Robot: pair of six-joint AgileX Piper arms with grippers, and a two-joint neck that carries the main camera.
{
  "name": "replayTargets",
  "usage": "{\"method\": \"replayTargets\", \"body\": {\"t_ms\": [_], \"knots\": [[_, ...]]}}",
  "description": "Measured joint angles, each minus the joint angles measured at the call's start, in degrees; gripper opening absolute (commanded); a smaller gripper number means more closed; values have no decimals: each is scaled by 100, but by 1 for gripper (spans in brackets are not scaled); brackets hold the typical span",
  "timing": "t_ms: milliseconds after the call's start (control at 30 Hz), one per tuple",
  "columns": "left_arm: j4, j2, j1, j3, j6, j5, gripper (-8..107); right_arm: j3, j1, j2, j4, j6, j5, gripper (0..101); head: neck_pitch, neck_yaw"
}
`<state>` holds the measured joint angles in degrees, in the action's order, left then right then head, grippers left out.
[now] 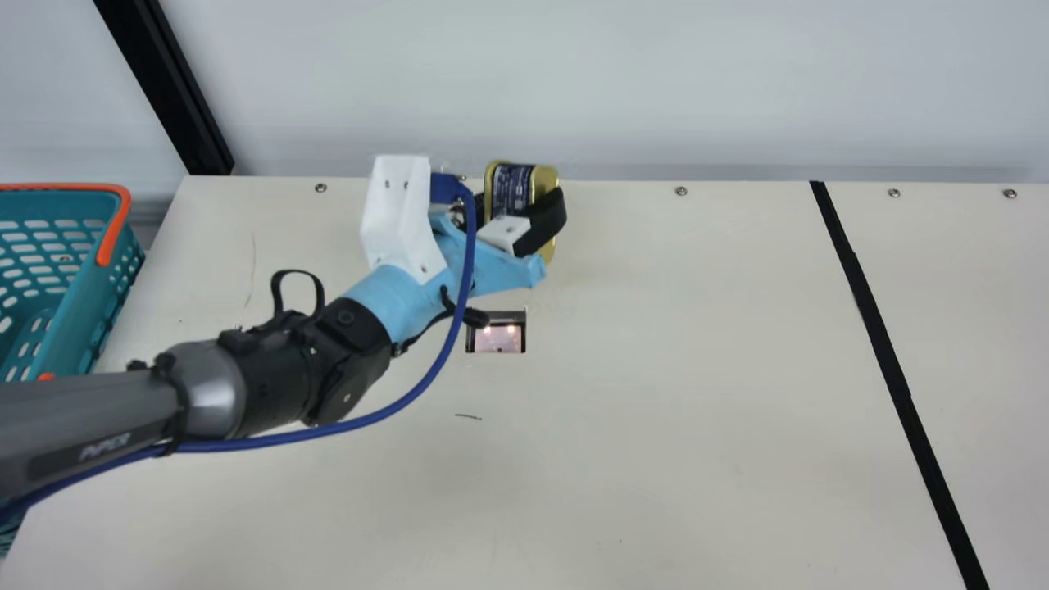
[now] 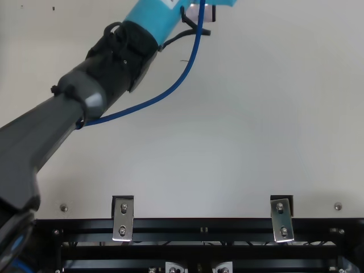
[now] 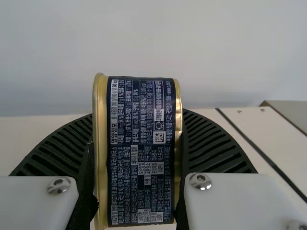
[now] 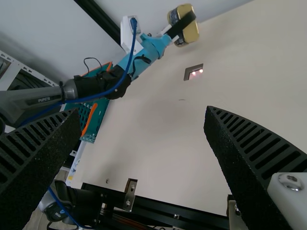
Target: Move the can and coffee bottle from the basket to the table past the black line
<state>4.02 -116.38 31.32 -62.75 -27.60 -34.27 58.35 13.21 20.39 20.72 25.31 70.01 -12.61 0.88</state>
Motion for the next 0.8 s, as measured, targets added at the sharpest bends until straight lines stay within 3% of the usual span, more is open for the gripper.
{"method": "replayTargets", "body": {"t_ms": [200, 500, 800], "knots": [[138, 745, -34, 79, 170, 480, 10, 0, 0, 0, 0, 0, 0, 101, 0, 0], [168, 2153, -216, 279, 792, 1620, 10, 0, 0, 0, 0, 0, 0, 101, 0, 0], [171, 2300, -216, 279, 875, 1742, 10, 0, 0, 0, 0, 0, 0, 101, 0, 0]]}}
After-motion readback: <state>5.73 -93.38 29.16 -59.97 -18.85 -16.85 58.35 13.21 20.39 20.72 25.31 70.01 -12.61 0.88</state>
